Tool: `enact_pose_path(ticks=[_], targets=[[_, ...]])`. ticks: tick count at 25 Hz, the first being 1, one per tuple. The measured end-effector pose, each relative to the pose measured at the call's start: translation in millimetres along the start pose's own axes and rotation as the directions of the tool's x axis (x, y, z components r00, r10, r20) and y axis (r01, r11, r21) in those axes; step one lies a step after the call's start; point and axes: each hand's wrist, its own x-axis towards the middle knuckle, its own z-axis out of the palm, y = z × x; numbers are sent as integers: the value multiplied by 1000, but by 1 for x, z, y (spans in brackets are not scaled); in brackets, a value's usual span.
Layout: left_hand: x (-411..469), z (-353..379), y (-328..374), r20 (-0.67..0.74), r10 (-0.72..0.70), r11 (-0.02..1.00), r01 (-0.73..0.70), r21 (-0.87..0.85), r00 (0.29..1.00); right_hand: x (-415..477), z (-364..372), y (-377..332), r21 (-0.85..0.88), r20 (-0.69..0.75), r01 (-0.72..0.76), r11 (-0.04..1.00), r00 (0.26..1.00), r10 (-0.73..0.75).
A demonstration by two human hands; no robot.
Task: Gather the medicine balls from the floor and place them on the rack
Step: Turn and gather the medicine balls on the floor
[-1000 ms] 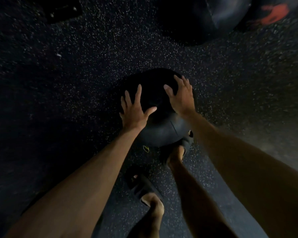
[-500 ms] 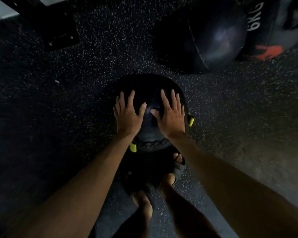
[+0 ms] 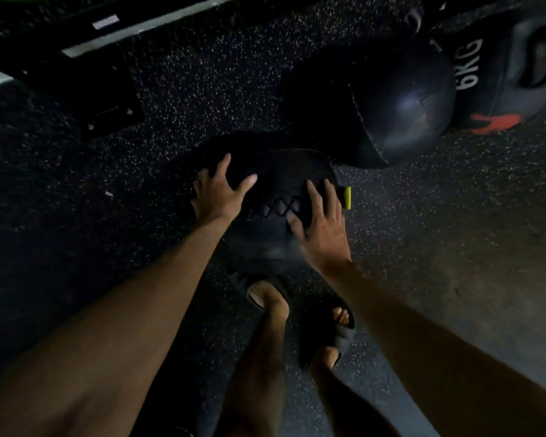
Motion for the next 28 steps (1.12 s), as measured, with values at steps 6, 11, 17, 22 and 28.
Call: enact_pose_path(ticks=[6, 11, 17, 22, 28], targets=[[20, -21, 7, -114, 106, 994, -104, 20, 988, 55, -7, -32, -43, 47, -67, 997, 997, 69], [-13, -9, -7, -193, 415, 901, -372, 222, 889, 114, -31, -62, -32, 136, -199, 979, 970, 202], [37, -32, 12, -136, 260, 966, -255, 49, 956, 135, -22, -85, 64, -21, -191, 979, 981, 193], [87, -61, 34, -67, 119, 990, -123, -65, 991, 124, -18, -79, 43, -17, -95, 995, 995, 96], [72, -63, 34, -55, 78, 997, -78, 11, 995, 124, -25, -87, 21, 57, -136, 990, 989, 135]])
